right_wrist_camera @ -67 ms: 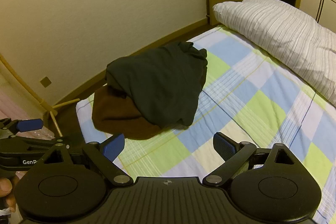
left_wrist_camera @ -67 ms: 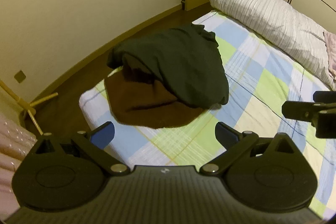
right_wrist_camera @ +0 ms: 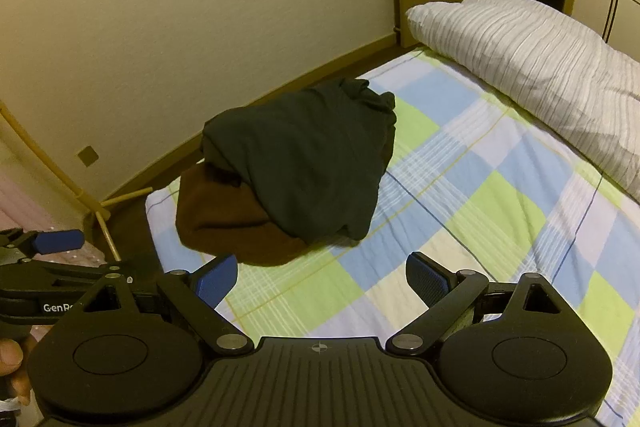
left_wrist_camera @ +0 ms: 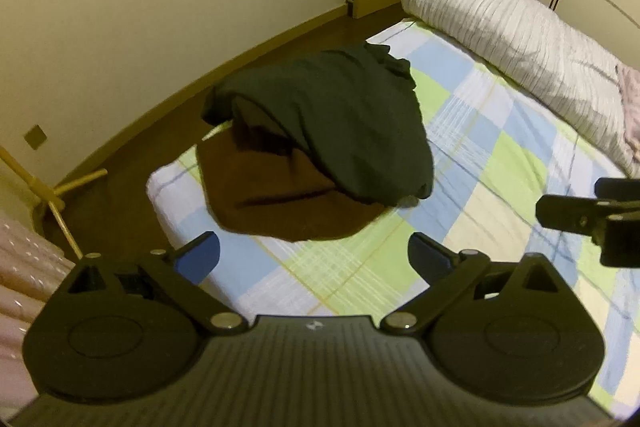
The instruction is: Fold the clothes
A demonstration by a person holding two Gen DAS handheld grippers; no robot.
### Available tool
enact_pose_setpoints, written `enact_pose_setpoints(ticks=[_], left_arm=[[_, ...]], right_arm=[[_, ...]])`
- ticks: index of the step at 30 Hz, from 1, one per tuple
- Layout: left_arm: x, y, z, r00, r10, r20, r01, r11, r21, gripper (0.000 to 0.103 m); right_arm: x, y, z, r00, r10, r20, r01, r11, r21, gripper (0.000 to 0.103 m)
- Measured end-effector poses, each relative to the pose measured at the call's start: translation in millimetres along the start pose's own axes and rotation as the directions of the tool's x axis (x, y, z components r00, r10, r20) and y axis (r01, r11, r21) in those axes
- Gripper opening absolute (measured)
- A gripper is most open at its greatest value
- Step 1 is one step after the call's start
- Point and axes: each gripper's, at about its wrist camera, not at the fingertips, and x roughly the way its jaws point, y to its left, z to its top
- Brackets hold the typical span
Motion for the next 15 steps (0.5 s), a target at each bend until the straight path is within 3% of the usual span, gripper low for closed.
enact_pose_setpoints(ticks=[15], left_arm=[[8.0,-0.7,0.8,0.998,-0.052,-0.037,0.051,0.998,-0.040,0.097]], right_arm=[[7.3,-3.2,0.6,1.000,-0.005,-0.010,0.005,1.000,0.007,0.094]])
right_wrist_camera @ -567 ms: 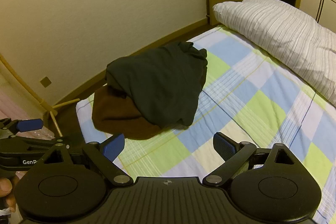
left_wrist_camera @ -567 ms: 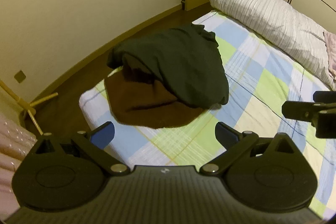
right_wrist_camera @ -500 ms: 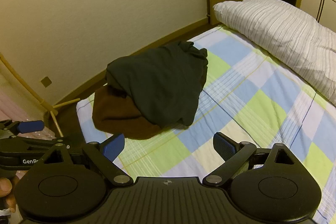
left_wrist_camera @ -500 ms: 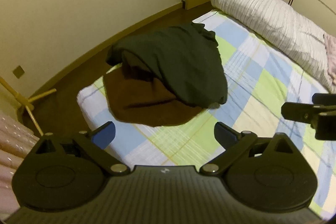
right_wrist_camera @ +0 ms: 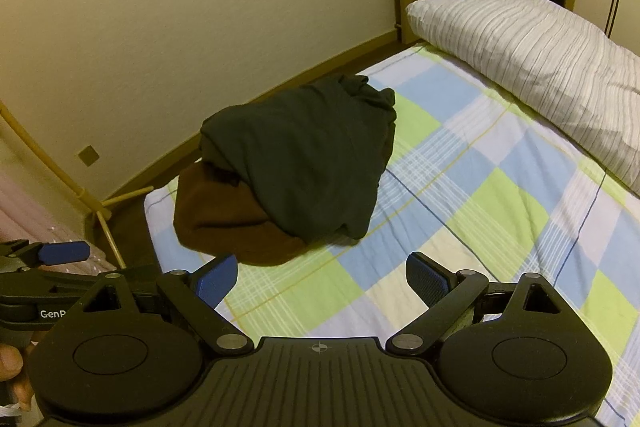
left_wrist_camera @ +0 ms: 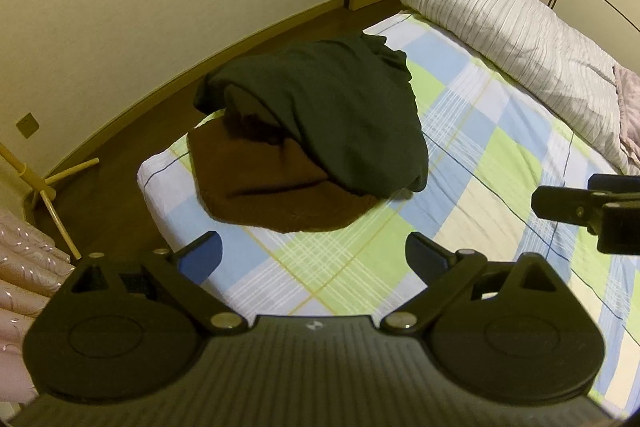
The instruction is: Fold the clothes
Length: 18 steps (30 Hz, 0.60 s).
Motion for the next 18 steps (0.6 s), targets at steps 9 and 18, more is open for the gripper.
enact_pose_setpoints(ticks=[9,18], left_arm=[[1.8,-1.4,-1.2,1.000,0.007,-0.003,-0.007,1.000,0.005,0.097],[2.2,-8.6,0.6,1.000,0.022,-0.007,-0.022,1.000,0.009,0.097]], right_arm=[[4.2,-10.5,2.8,1.000,0.012,-0.010,-0.012,1.000,0.002,0.094],[6.9,-20.7,2.9,0.999,0.031,-0.018,-0.031,1.000,0.003,0.094]])
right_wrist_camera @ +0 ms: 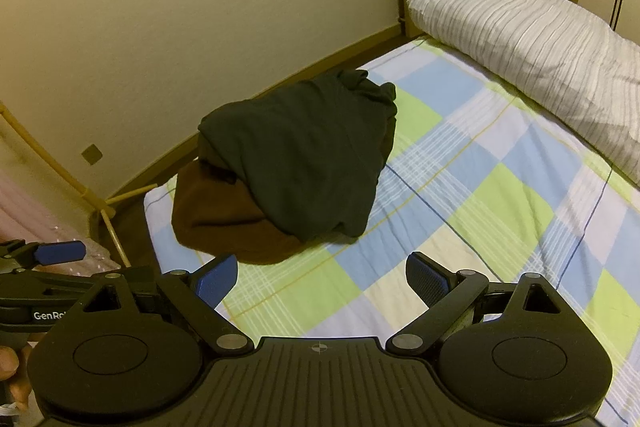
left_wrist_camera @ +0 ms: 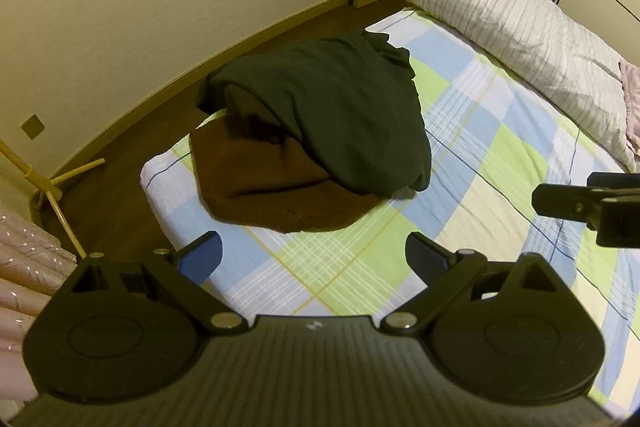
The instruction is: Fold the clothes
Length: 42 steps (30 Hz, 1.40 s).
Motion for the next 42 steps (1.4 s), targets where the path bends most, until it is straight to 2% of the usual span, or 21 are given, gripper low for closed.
enact_pose_setpoints(ticks=[9,13,16,18,22,29,35,42], left_arm=[[-3.6,-7.8,-0.5,0.999,0.028,0.023,-0.029,0.999,0.045,0.097],[-0.9,-3.5,4.0,0.998,0.045,0.047,-0.050,0.992,0.113,0.097],[11.8,3.3,15.2,0.997,0.051,0.050,-0.060,0.978,0.199,0.097],[26.8,8.1,26.4,0.997,0.056,0.057,-0.070,0.957,0.281,0.097],[73.6,18.8,55.6,0.998,0.048,0.048,-0.064,0.898,0.436,0.097],[165.8,37.9,119.0,0.999,-0.043,0.011,0.029,0.822,0.568,0.097],[237.1,47.2,157.4,0.993,-0.111,-0.039,0.112,0.802,0.586,0.097],[291.2,58.2,178.2,0.986,-0.162,-0.033,0.148,0.782,0.606,0.097]], right_arm=[[5.2,-16.5,-0.1,1.000,0.022,-0.012,-0.022,1.000,0.000,0.094],[12.4,-23.9,-2.6,0.999,0.024,-0.026,-0.024,1.000,0.002,0.094],[19.4,-29.8,-1.9,0.999,0.022,-0.033,-0.021,1.000,0.019,0.094],[26.3,-33.4,1.5,0.999,0.016,-0.037,-0.014,0.999,0.039,0.094],[46.8,-39.0,9.6,0.998,-0.026,-0.055,0.030,0.996,0.078,0.094],[95.8,-47.3,36.2,0.986,-0.123,-0.111,0.142,0.974,0.176,0.094],[155.5,-46.2,62.2,0.979,-0.145,-0.146,0.174,0.963,0.205,0.094],[228.0,-45.7,87.8,0.972,-0.167,-0.164,0.201,0.953,0.224,0.094]])
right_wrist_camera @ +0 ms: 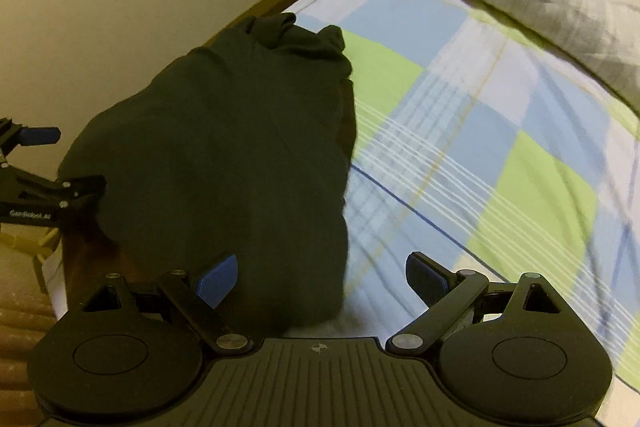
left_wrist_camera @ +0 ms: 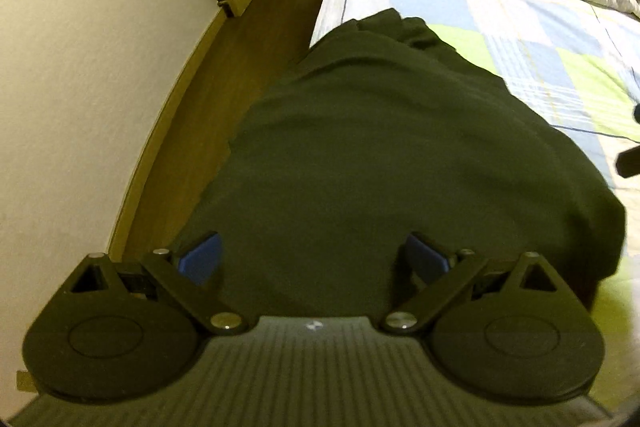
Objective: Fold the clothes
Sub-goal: 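Grasp the dark green shirt with both grippers and lift it off the brown cloth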
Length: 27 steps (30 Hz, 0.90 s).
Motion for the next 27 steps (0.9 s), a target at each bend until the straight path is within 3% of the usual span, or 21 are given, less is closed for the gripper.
enact_pose_setpoints(ticks=[3,8,9,10,11,13,16,22,27], left_arm=[[14.9,11.9,-1.3,0.999,-0.052,-0.001,0.052,0.999,0.006,0.096],[21.1,14.7,-1.3,0.989,-0.147,0.012,0.147,0.988,0.043,0.066],[18.4,12.4,-1.7,0.988,-0.155,0.016,0.154,0.986,0.057,0.056],[15.1,10.4,-2.3,0.988,-0.156,0.018,0.154,0.985,0.073,0.047],[12.3,8.1,-2.0,0.988,-0.151,0.023,0.148,0.985,0.089,0.042],[5.9,4.4,0.9,0.990,-0.139,0.037,0.135,0.985,0.110,0.018],[-10.9,-0.8,5.8,0.990,-0.128,0.063,0.119,0.985,0.125,0.001],[-65.5,-29.9,15.7,0.981,-0.146,0.128,0.122,0.976,0.181,0.000],[-119.5,-94.7,9.7,0.969,-0.193,0.157,0.147,0.953,0.264,0.000]], right_arm=[[25.5,2.0,10.8,1.000,0.007,0.005,-0.007,1.000,0.008,0.094],[63.5,0.8,13.4,0.998,0.047,-0.029,-0.046,0.999,0.028,0.092],[69.5,0.9,12.5,0.997,0.062,-0.044,-0.060,0.998,0.030,0.065],[74.7,2.1,11.2,0.998,0.049,-0.042,-0.046,0.996,0.078,0.044],[76.4,5.1,9.7,0.999,0.020,-0.036,-0.016,0.994,0.106,0.015],[73.4,10.9,7.4,0.999,-0.010,-0.037,0.013,0.997,0.071,0.000],[53.4,11.0,7.1,1.000,-0.012,0.001,0.012,0.999,0.052,0.000],[-27.9,-12.1,-6.3,0.992,-0.040,0.119,0.034,0.998,0.053,0.000],[-100.8,-45.2,-44.2,0.979,-0.085,0.184,0.075,0.995,0.062,0.000]])
